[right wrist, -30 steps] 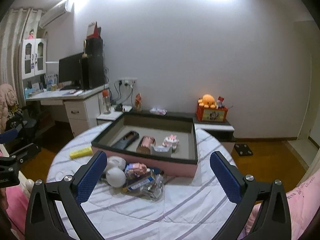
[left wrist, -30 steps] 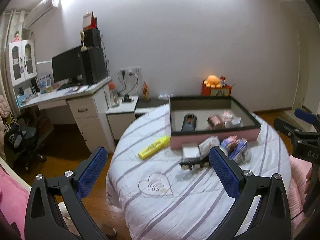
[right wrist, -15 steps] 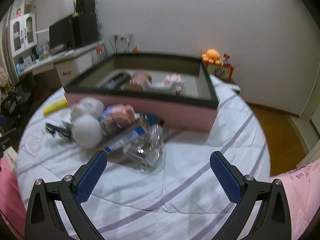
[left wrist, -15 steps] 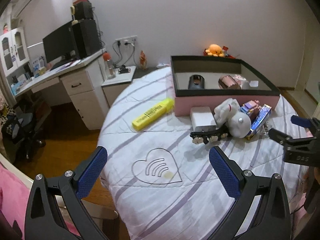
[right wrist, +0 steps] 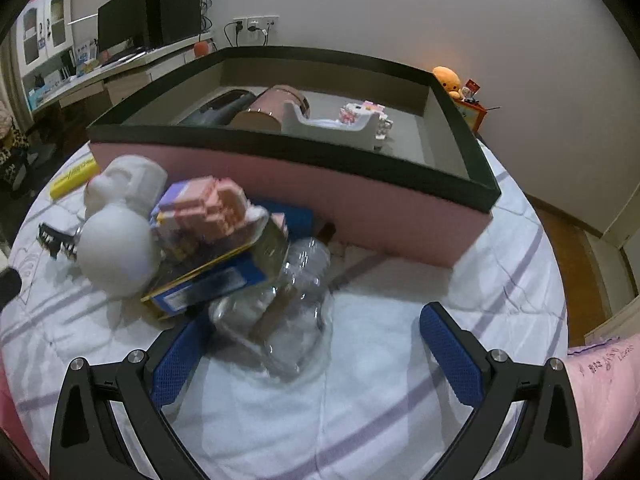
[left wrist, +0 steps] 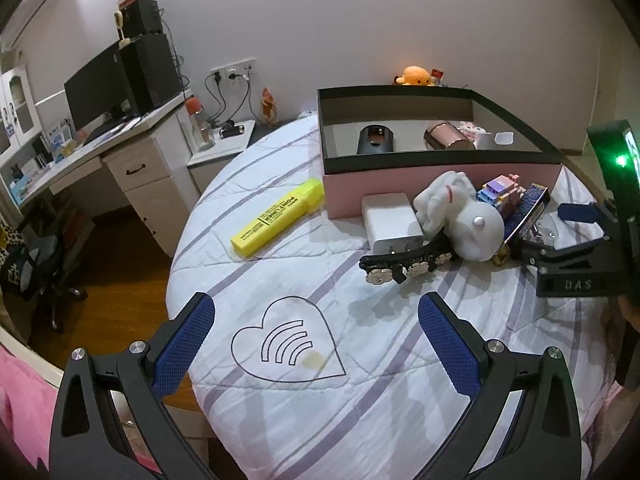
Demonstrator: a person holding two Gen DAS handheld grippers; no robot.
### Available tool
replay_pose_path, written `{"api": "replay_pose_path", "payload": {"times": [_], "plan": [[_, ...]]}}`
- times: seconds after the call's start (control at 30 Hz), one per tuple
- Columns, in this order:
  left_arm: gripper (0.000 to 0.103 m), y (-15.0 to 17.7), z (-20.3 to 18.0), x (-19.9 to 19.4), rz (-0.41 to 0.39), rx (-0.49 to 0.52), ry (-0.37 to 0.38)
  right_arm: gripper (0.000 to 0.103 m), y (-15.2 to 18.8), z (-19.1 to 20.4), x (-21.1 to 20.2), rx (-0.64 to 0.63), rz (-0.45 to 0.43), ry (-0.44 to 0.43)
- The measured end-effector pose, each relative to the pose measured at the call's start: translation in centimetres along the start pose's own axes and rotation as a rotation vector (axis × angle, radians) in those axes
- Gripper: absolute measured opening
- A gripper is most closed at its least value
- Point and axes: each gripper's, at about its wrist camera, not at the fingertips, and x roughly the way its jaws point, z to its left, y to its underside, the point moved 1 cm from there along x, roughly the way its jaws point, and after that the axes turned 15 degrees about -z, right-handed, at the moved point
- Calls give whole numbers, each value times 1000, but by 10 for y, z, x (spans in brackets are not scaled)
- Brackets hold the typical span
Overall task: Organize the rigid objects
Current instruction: 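Move right tool to the clear glass bottle and grasp it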
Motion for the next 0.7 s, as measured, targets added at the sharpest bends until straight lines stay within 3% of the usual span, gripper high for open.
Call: {"api": "replay_pose_path", "payload": {"times": [0.13, 0.17, 0.27, 0.3, 0.7], "plan": [[103, 1, 2, 1, 9, 4, -1, 101, 1, -16, -4, 78, -20, -23], [103, 2, 3, 2, 10, -2, -1, 95, 3, -22, -7, 105, -25, -32], [103, 2, 7, 2, 19, -18, -3, 62, 6, -37, -12, 130, -26, -22], [103, 3, 8, 3, 18, -24, -2, 59, 7, -40, -12, 123, -17, -5], [103, 3, 21, 1, 17, -92, 20, 56, -8, -33, 7, 28, -4, -72]]}}
